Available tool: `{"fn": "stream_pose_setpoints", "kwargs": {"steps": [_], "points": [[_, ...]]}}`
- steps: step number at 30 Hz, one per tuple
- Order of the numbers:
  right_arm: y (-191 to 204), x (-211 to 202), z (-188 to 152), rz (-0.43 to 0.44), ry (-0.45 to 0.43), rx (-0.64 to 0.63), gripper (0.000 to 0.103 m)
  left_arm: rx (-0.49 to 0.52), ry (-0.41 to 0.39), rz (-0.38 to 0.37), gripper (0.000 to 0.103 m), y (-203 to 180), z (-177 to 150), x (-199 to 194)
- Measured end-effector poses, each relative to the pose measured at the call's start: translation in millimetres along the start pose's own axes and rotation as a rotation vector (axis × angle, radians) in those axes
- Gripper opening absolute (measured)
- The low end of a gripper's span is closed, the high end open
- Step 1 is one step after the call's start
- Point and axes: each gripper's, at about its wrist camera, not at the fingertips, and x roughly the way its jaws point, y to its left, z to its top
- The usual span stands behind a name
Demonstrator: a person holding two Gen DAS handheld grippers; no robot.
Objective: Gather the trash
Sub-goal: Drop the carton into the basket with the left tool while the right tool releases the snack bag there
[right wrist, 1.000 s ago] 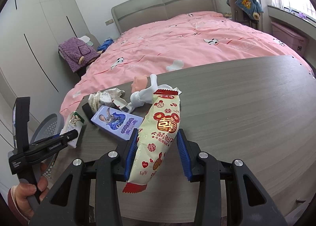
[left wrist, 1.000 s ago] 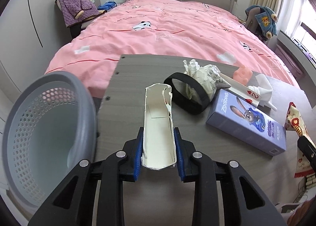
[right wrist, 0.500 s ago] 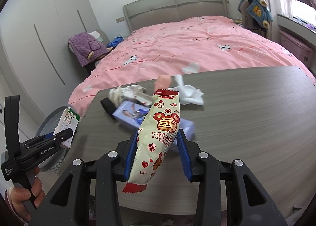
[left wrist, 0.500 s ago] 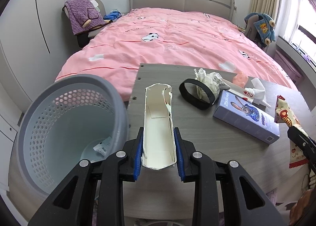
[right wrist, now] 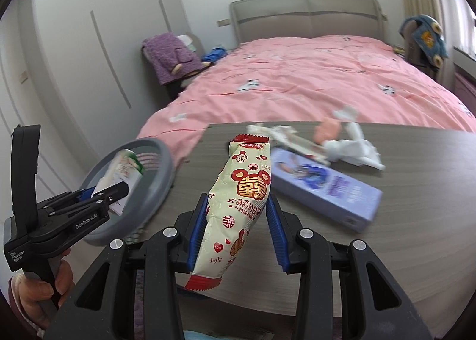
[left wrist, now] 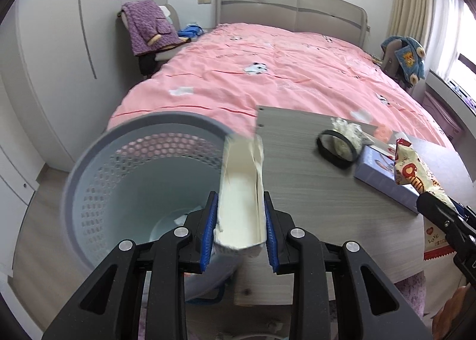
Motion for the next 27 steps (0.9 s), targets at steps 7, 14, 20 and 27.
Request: {"fn": "stream_pose_setpoints", "kwargs": {"steps": [7, 14, 20, 27], "points": [[45.2, 20.4, 7.8, 0.054, 0.020, -0.076, 0.039, -0.064, -0.014, 0.031, 0.028, 43.4, 2.5, -2.1], [81.5, 54.0, 13.7, 0.124, 0.079, -0.134, 0.039, -0.121, 0.004, 0.057, 0.028, 80.0, 2.8, 11.9], [114.3, 84.7, 20.5, 0.192, 0.118, -0.185, 0.040, -0.154, 0.009, 0.101, 0.028, 105.2, 2.2, 20.7], [137.5, 99.7, 28.9, 0.214, 0.103, -0.235, 0.057, -0.194, 0.009, 0.135, 0.046, 128.9, 0.3, 23.6]]}}
